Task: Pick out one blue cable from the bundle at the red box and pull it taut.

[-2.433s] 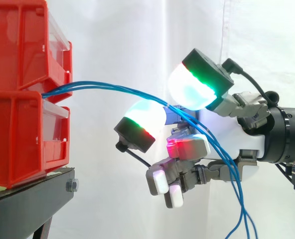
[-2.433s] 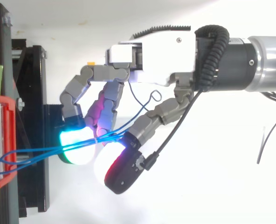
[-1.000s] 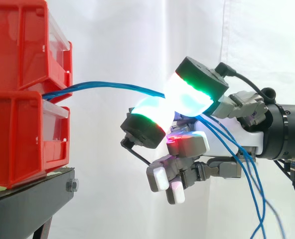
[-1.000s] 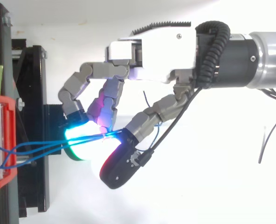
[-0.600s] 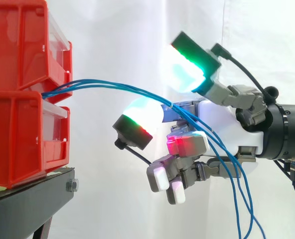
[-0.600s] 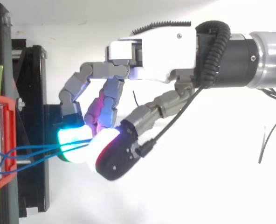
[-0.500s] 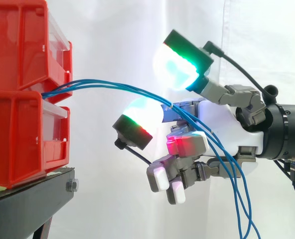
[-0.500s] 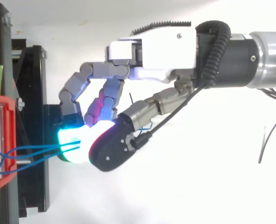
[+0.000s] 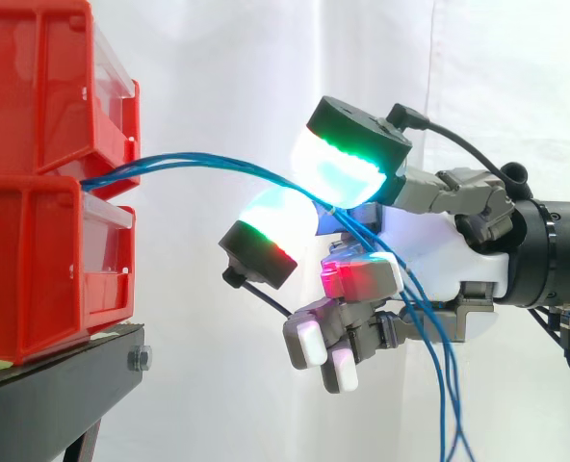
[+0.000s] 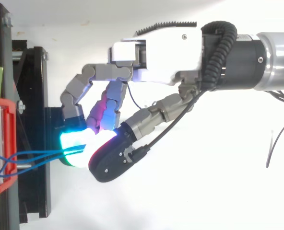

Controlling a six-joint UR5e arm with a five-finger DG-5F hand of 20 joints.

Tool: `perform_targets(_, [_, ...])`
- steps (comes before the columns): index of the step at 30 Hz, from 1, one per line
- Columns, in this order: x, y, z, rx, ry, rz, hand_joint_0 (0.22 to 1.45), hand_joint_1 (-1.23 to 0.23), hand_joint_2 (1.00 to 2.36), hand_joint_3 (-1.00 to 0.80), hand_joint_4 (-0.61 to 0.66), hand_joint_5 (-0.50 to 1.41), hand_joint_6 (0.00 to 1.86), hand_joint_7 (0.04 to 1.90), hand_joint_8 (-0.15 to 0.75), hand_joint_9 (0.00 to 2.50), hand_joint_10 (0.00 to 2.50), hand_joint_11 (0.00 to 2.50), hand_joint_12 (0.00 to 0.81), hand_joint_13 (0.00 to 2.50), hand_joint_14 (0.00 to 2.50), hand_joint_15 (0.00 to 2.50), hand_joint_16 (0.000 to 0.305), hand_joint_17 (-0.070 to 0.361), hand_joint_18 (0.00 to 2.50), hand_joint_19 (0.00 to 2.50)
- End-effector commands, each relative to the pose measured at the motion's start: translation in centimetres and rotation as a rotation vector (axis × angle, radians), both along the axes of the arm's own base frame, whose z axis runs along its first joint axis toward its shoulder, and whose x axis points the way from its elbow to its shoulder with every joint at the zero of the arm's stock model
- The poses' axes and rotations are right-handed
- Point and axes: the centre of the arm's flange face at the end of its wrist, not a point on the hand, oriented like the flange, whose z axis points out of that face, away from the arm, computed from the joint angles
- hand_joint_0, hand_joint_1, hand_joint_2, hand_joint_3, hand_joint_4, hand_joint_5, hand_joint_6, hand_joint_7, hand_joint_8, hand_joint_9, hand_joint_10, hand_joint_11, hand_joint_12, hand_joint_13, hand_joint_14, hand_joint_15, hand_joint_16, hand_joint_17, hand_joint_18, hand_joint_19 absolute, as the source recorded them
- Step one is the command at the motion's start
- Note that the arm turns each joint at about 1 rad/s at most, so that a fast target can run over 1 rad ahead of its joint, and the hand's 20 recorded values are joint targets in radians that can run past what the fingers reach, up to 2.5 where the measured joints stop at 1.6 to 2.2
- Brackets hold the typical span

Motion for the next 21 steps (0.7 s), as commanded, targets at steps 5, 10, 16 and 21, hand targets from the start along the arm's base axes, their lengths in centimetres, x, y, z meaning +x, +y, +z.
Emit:
perform_targets(5, [-0.01,0.00,0.00,0.000,0.001,0.000,0.72,-0.87,1.02,-0.28,-0.06,-0.12,0.95,1.08,0.293,1.26,0.03,0.93,0.346,0.95,0.02,0.61,0.048,0.109,0.92,0.65])
perform_targets(10, [-0.04,0.00,-0.03,0.001,0.004,0.000,0.79,-0.89,1.00,-0.49,-0.12,-0.12,0.95,1.19,0.295,1.29,0.03,0.92,0.338,0.97,0.02,0.60,0.047,0.106,0.94,0.65])
perform_targets(16, [-0.13,-0.12,-0.11,0.001,0.012,-0.001,0.77,-0.91,1.00,-0.50,-0.14,-0.11,0.95,1.21,0.295,1.31,0.03,0.92,0.333,0.98,0.02,0.60,0.046,0.103,0.96,0.63])
perform_targets(21, [-0.13,-0.11,-0.11,0.001,0.012,0.000,0.75,-0.91,1.00,-0.50,-0.14,-0.10,0.95,1.19,0.292,1.32,0.03,0.92,0.334,0.99,0.03,0.60,0.046,0.104,0.97,0.64])
